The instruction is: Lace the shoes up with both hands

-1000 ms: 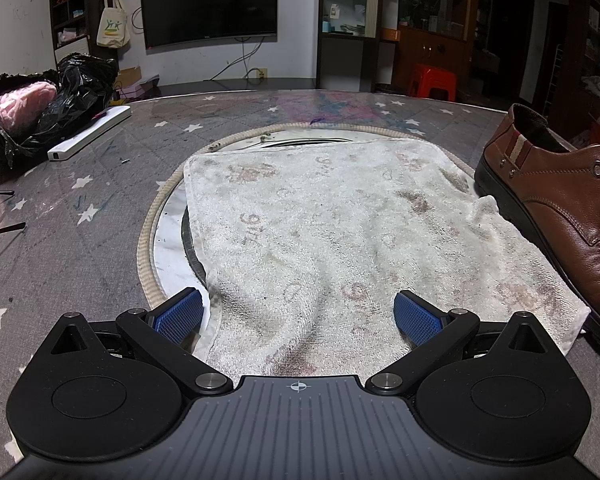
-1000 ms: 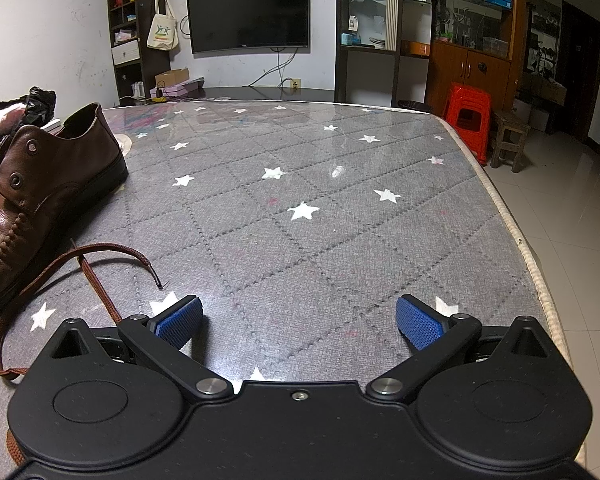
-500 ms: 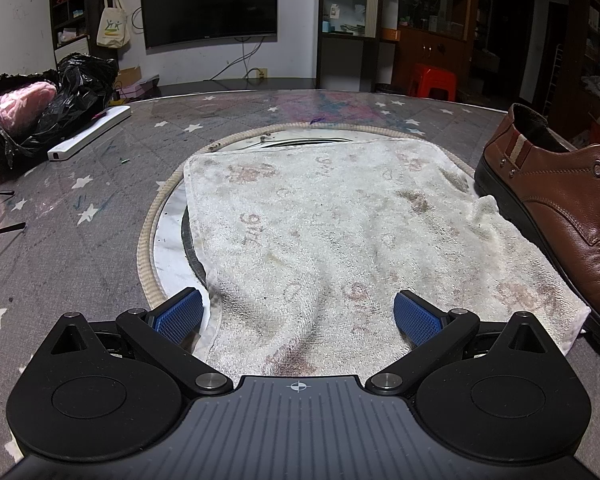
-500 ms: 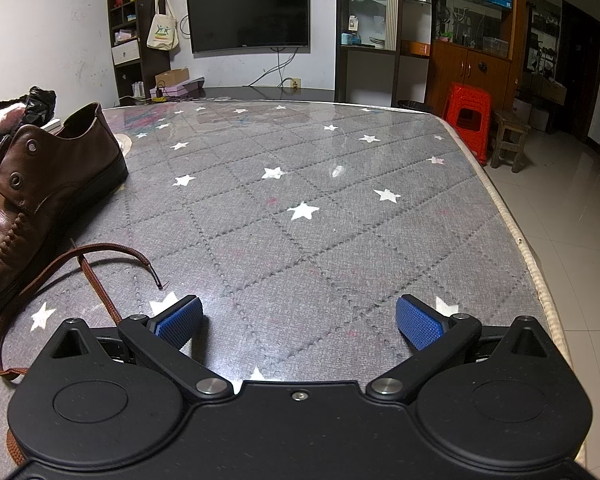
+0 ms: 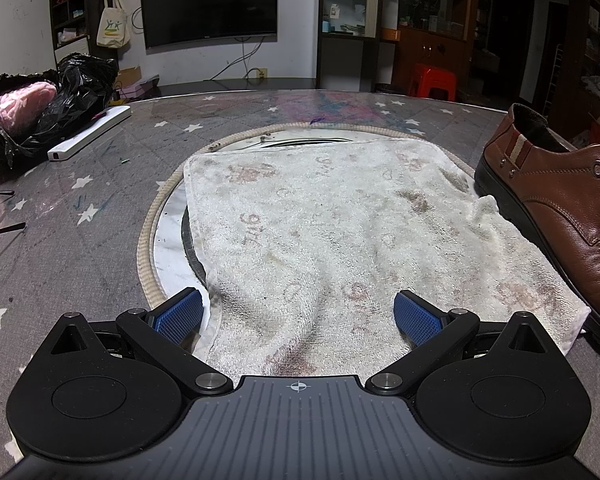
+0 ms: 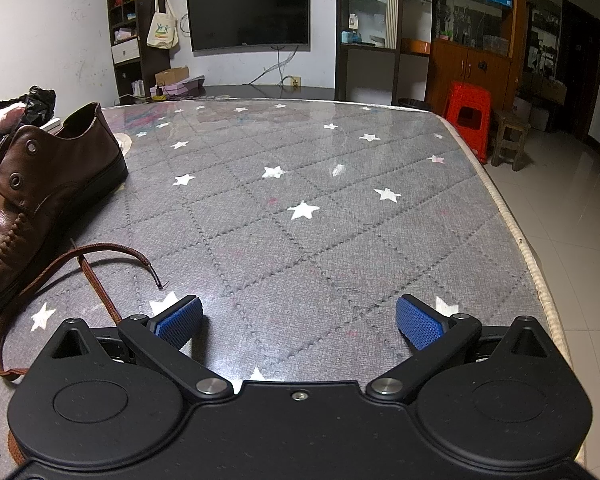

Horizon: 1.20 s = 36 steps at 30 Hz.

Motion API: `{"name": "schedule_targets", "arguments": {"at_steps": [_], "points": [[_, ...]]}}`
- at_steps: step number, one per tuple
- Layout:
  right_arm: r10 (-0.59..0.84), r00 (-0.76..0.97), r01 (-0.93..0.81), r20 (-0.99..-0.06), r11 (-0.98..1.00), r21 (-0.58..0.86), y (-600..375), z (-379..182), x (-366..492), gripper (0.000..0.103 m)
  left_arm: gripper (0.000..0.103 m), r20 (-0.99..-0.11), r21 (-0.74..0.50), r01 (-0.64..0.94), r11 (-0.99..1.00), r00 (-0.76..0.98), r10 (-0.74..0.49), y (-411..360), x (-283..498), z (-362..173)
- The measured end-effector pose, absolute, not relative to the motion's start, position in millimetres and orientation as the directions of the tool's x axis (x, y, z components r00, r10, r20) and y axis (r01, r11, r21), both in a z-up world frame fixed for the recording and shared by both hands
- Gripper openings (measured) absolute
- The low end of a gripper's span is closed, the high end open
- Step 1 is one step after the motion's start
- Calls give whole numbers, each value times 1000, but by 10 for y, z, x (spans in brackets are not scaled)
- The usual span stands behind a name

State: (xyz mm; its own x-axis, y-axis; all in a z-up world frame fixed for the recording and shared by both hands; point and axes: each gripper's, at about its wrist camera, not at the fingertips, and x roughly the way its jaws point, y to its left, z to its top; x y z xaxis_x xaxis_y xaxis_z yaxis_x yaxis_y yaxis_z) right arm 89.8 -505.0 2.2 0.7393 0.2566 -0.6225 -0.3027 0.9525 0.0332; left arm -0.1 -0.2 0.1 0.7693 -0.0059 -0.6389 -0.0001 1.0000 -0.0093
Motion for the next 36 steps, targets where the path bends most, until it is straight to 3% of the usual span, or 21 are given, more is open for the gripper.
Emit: {"name": "schedule_targets", "arguments": {"at_steps": [13,17,19,30,36], "points": [[277,767,-252,-578,960,126,-4722,332,611,103,103,-639,-9,0,1000,769,-6,-2,-2,1],[327,746,-285,-580,944,166,-4452,394,576,93,103,-639,-9,0,1000,769,-6,-2,-2,1],[356,729,-307,-585,934,186,-4323,412,569,81,103,-639,-9,0,1000,769,-6,-2,-2,1],[413,684,-194,-601,897,396,-4129,414,756,60,103,-639,-10,0,1000,769,-6,-1,-1,0],[341,698,-104,-629,918,383,-3991,291,793,48,103,-639,-10,0,1000,769,-6,-1,-1,0]]}}
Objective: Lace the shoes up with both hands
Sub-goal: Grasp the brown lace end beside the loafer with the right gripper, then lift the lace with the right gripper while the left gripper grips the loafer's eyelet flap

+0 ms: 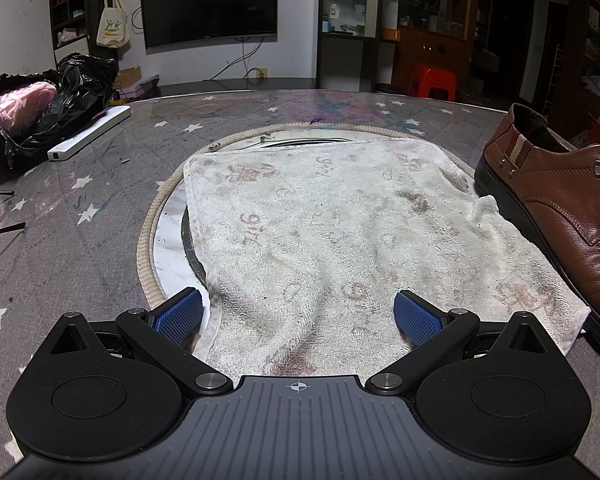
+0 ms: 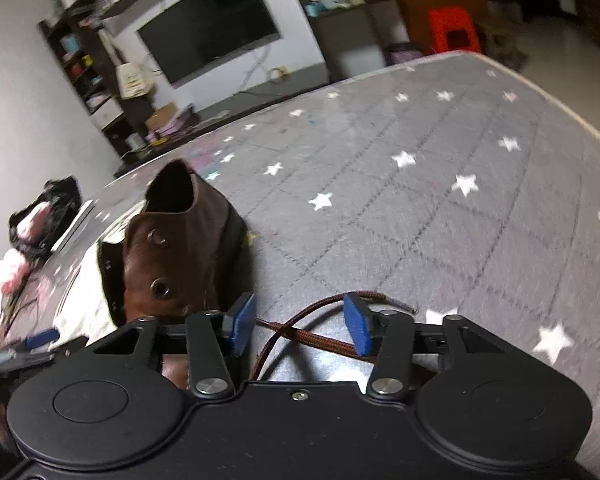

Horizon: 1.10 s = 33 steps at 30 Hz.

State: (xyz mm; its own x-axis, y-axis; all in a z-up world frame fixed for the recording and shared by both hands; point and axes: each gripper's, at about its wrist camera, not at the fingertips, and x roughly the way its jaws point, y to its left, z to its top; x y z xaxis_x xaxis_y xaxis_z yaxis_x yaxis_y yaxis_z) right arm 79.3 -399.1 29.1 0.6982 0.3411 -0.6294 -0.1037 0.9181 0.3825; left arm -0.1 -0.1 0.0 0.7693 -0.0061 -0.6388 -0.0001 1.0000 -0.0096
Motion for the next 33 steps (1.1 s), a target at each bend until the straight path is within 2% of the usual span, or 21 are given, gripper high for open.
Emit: {"name": "schedule_targets", "arguments": {"at_steps": [3,5,7,9,16,17,20,22,24,26,29,33], "points": [[305,700,-76,-645,931,358,-3917,257,791,43,103,-639,-10,0,1000,769,-6,0,-1,0],[279,696,-108,-662,951,288,-3838,229,808,30,103,-639,-10,0,1000,769,-6,-1,-1,0],[271,681,-151,-681,961,231,-3846,230,805,12,103,-639,-9,0,1000,769,-6,-1,-1,0],[264,663,-204,-701,964,170,-3904,245,756,9,103,-639,-9,0,1000,769,-6,1,-1,1],[191,597,-491,-779,855,-166,-3943,355,453,9,103,-640,-11,1,1000,769,-8,6,-1,5],[187,588,-507,-787,843,-179,-3943,359,443,9,102,-640,-9,6,1000,768,-10,3,-1,5],[210,583,-484,-785,866,-127,-4012,394,502,11,102,-654,-25,18,1000,756,-30,17,-1,34],[228,612,-427,-758,901,-74,-4090,408,566,22,101,-659,-59,27,998,749,-59,37,-2,79],[254,610,-378,-750,926,6,-4158,393,626,26,101,-647,-88,47,995,757,-93,27,-30,149],[270,602,-327,-752,942,76,-4204,360,671,26,101,-618,-104,96,990,773,-140,-16,-72,307],[247,644,-223,-724,966,131,-4276,342,642,26,101,-591,-71,158,985,789,-169,-134,-127,471],[285,664,-184,-691,958,219,-4403,366,509,27,101,-566,-8,256,967,796,-216,-386,-164,641]]}}
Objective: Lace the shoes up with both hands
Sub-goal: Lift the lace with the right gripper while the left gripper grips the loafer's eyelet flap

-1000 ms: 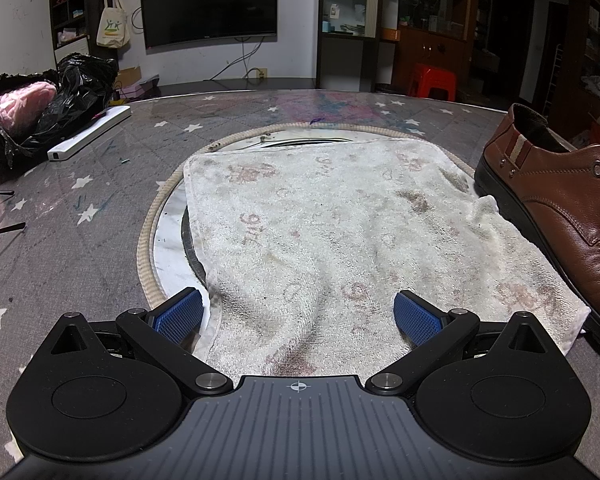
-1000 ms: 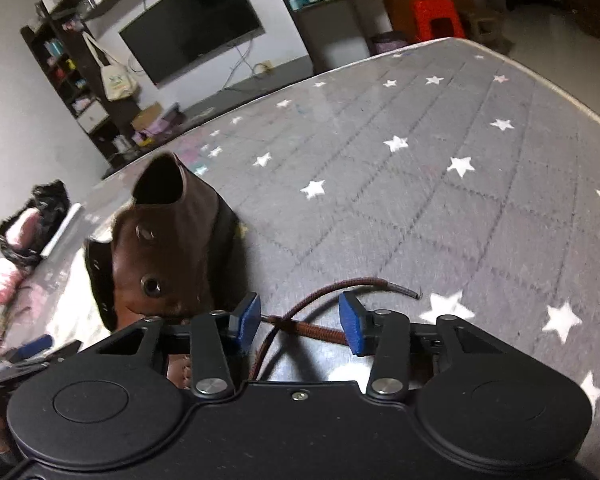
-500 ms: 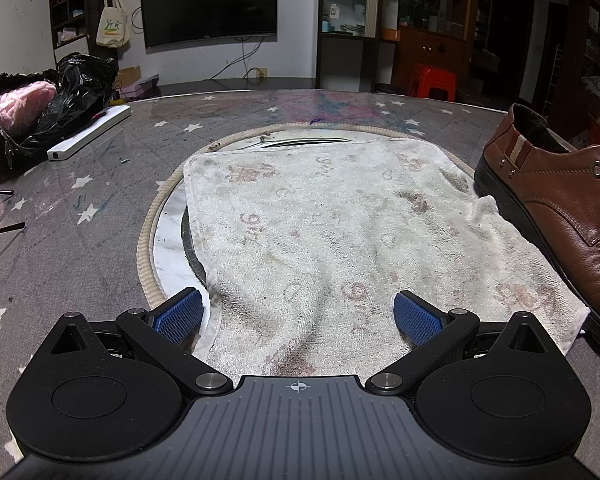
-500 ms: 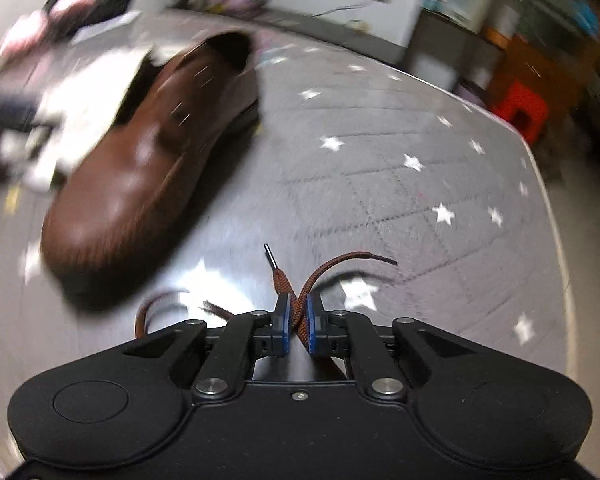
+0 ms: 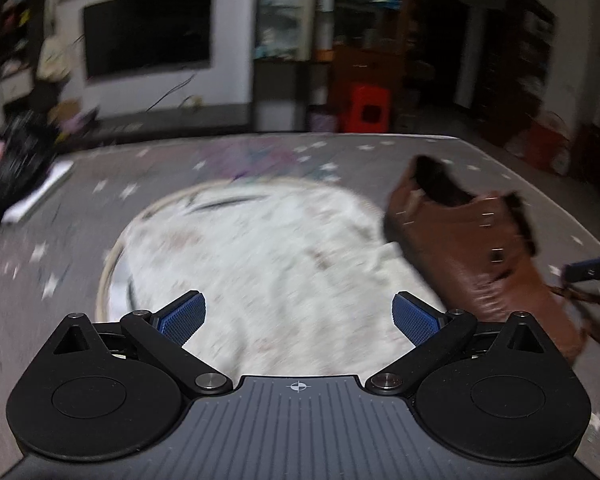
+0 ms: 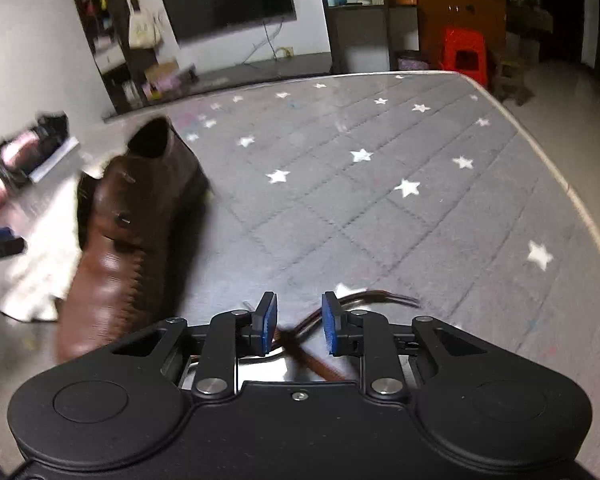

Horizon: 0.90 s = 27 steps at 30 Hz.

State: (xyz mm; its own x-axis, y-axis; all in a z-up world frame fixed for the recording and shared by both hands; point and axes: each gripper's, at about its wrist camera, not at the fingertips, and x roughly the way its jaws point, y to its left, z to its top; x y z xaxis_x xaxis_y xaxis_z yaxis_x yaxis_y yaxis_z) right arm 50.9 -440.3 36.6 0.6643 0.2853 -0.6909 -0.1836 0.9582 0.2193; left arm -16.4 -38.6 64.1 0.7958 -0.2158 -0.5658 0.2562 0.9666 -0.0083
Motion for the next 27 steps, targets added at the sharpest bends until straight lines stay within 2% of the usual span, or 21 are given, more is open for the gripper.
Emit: {"name": "schedule_targets", "arguments": {"at_steps": [7,10,12,14,17,22,25,27], "points": [[295,672,-59,-679,936,348,-4558,229,628,35,101,-519,49,387,921,797,-308,-799,-265,832],[286,689,-70,-665,941,332,-4489,211,720,35,101,-521,73,425,902,788,-329,-915,-295,880],[255,696,-129,-671,964,232,-4355,209,783,33,101,-522,99,456,885,781,-344,-996,-319,913],[214,703,-196,-678,975,105,-4229,188,804,16,101,-522,124,495,860,770,-368,-1083,-341,944],[202,706,-301,-679,953,-29,-4140,198,798,2,100,-527,161,557,815,746,-406,-1229,-350,977],[166,731,-445,-662,852,-278,-3990,241,691,2,92,-554,198,662,723,684,-474,-1507,-342,1010],[186,769,-521,-611,736,-432,-3889,334,552,2,87,-581,210,714,669,641,-502,-1648,-305,989],[224,782,-566,-581,644,-514,-3825,410,431,2,78,-596,218,740,636,617,-514,-1732,-286,981]]}}
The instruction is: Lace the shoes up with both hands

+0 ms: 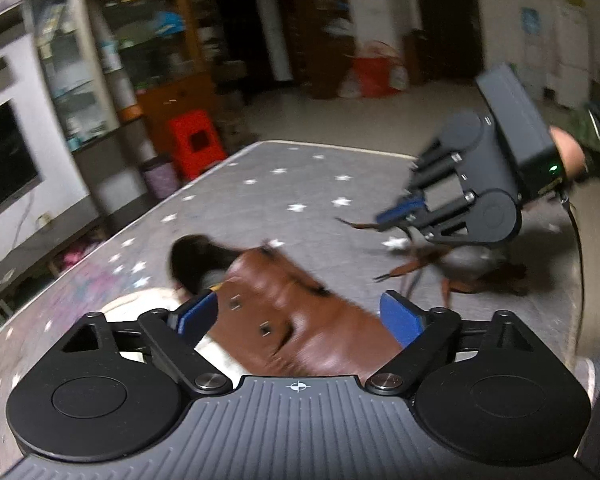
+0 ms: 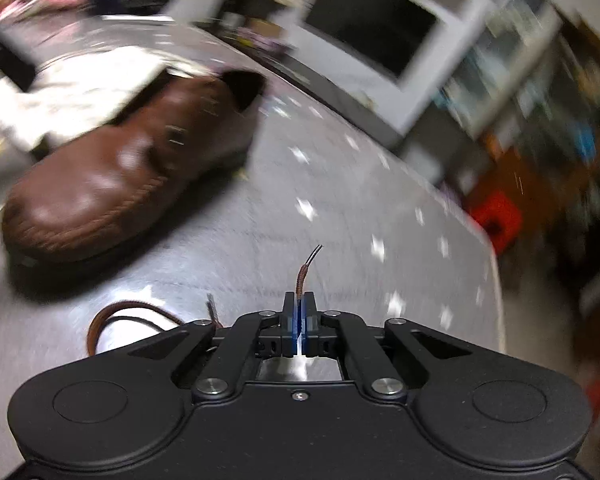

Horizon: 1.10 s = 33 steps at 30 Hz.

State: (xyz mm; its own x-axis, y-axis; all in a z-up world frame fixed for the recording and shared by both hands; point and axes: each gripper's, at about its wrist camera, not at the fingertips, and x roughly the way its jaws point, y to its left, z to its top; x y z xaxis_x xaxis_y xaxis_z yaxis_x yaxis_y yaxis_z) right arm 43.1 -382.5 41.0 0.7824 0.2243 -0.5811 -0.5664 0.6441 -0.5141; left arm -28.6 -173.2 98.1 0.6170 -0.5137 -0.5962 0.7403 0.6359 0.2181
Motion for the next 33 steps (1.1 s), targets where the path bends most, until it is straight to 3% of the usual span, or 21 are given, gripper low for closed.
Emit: {"name": "schedule_targets", "arguments": {"at_steps": [8,16,24,33], "points": [[358,769,-633,-529,315,-707,-3649,511,114,2,56,-691,226,808,544,526,-495,-1973,38,839],[418,732,-629,-538,111,-770,-3571,444,123,1,53,-736,236,844,483,479,-479,-2015,291,767],[449,698,-636,-558,30,-771,-3518,377,189,2,40,-758,253,883,395,435,-487,-2017,427,732],[458,680,-638,-573,-15,-770,-3525,333,258,2,35,-783,279,900,335,415,-463,-2067,501,663]]}}
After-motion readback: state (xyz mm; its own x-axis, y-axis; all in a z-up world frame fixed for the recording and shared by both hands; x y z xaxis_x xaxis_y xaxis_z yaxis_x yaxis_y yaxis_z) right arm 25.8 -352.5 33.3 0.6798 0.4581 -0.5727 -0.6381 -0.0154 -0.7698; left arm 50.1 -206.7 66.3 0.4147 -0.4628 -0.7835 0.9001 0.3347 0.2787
